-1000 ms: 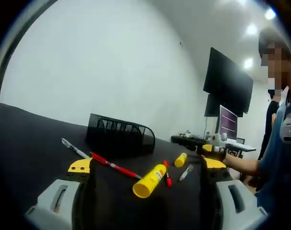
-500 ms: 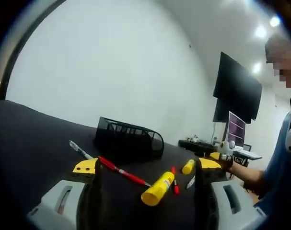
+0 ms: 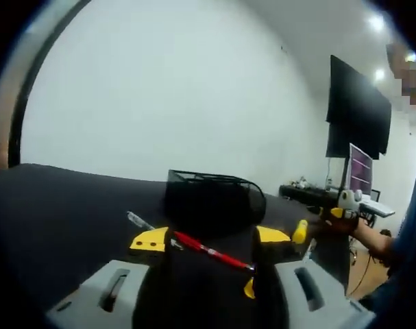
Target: Pick up pens and glue sticks and place them into the holder.
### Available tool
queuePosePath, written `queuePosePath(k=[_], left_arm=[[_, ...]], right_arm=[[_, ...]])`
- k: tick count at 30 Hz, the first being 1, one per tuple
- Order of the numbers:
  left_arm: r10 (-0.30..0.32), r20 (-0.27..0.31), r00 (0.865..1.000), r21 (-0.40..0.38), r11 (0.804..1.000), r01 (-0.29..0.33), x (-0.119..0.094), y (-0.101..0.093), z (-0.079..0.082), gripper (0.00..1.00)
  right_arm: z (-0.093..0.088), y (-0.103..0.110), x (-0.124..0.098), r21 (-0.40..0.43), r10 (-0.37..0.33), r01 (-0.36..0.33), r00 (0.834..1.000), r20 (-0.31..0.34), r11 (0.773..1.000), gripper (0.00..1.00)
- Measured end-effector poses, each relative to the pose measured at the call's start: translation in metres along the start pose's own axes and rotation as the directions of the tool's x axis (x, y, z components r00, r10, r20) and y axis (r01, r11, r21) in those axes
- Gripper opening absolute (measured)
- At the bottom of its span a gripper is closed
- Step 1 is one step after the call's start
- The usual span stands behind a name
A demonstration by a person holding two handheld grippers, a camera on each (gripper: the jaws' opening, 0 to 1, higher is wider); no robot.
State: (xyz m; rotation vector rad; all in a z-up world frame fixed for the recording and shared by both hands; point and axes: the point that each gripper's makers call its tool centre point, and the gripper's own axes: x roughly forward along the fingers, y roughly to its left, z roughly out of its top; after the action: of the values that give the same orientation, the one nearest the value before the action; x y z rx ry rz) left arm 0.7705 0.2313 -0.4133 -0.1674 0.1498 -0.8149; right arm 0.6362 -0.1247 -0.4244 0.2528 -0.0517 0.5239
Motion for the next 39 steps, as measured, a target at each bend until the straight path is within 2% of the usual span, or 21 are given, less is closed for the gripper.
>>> queuePosePath(k=[2, 3, 6, 8, 9, 11, 12, 13, 14, 16, 18, 23, 26, 29, 33, 36, 39], left_arm=[[0.029, 0.000, 1.000, 0.008, 1.000, -0.029, 0.003, 0.005, 0.001, 0.36], [0.084, -0.017, 0.996, -0.017, 0.996, -0.085, 0.004, 0.014, -0.001, 0.35], [0.165, -0.068, 0.984, -0.073, 0.983, -0.170, 0.009, 0.026, -0.007, 0.35], [0.212, -0.056, 0.976, -0.081, 0.973, -0.216, 0.012, 0.031, -0.006, 0.35], [0.242, -0.080, 0.967, -0.111, 0.962, -0.250, 0.012, 0.033, -0.010, 0.35], [0.253, -0.108, 0.961, -0.166, 0.949, -0.268, 0.017, 0.031, -0.014, 0.35], [0.279, -0.160, 0.947, -0.206, 0.928, -0.309, 0.018, 0.036, -0.020, 0.33], [0.259, -0.151, 0.954, -0.220, 0.932, -0.288, 0.022, 0.032, -0.018, 0.32], [0.285, -0.154, 0.946, -0.230, 0.921, -0.315, 0.023, 0.036, -0.017, 0.32], [0.288, -0.169, 0.943, -0.231, 0.918, -0.322, 0.028, 0.037, -0.016, 0.31], [0.308, -0.195, 0.931, -0.248, 0.903, -0.351, 0.033, 0.040, -0.017, 0.30], [0.301, -0.237, 0.924, -0.267, 0.894, -0.360, 0.048, 0.044, -0.010, 0.29], [0.297, -0.278, 0.913, -0.274, 0.887, -0.372, 0.056, 0.044, -0.011, 0.29], [0.332, -0.345, 0.878, -0.218, 0.881, -0.419, 0.059, 0.059, -0.015, 0.29], [0.336, -0.410, 0.848, -0.196, 0.876, -0.441, 0.067, 0.066, -0.018, 0.28], [0.307, -0.449, 0.839, -0.229, 0.868, -0.441, 0.075, 0.068, -0.019, 0.28], [0.307, -0.503, 0.808, -0.224, 0.857, -0.465, 0.080, 0.074, -0.022, 0.28]], right_arm=[[0.000, 0.001, 0.000, -0.004, 0.001, -0.001, 1.000, 0.002, 1.000, 0.66], [0.001, 0.001, -0.001, -0.005, 0.002, -0.002, 1.000, 0.004, 1.000, 0.66], [0.002, 0.002, -0.001, -0.004, 0.004, -0.004, 1.000, 0.009, 1.000, 0.66], [0.002, 0.002, -0.002, -0.002, 0.007, -0.006, 1.000, 0.014, 1.000, 0.66], [0.003, 0.003, -0.002, -0.001, 0.008, -0.008, 1.000, 0.017, 1.000, 0.66], [0.004, 0.004, -0.002, 0.000, 0.012, -0.012, 1.000, 0.024, 1.000, 0.66], [0.004, 0.004, -0.002, 0.001, 0.014, -0.014, 1.000, 0.025, 1.000, 0.66], [0.005, 0.004, -0.002, 0.001, 0.016, -0.016, 1.000, 0.027, 1.000, 0.66], [0.005, 0.005, -0.002, 0.002, 0.018, -0.018, 0.999, 0.028, 1.000, 0.66], [0.006, 0.005, -0.003, 0.000, 0.020, -0.020, 0.999, 0.032, 1.000, 0.66], [0.006, 0.006, -0.003, -0.003, 0.023, -0.023, 0.999, 0.034, 1.000, 0.66], [0.007, 0.008, -0.003, -0.021, 0.028, -0.027, 0.999, 0.037, 0.999, 0.66], [0.008, 0.009, -0.003, -0.023, 0.035, -0.034, 0.998, 0.043, 0.999, 0.66], [0.010, 0.010, -0.005, -0.017, 0.044, -0.043, 0.997, 0.057, 0.999, 0.66], [0.012, 0.012, -0.006, -0.016, 0.054, -0.053, 0.996, 0.068, 0.998, 0.66], [0.012, 0.013, -0.006, -0.019, 0.063, -0.062, 0.996, 0.071, 0.998, 0.66], [0.013, 0.014, -0.006, -0.021, 0.070, -0.068, 0.995, 0.073, 0.997, 0.66]])
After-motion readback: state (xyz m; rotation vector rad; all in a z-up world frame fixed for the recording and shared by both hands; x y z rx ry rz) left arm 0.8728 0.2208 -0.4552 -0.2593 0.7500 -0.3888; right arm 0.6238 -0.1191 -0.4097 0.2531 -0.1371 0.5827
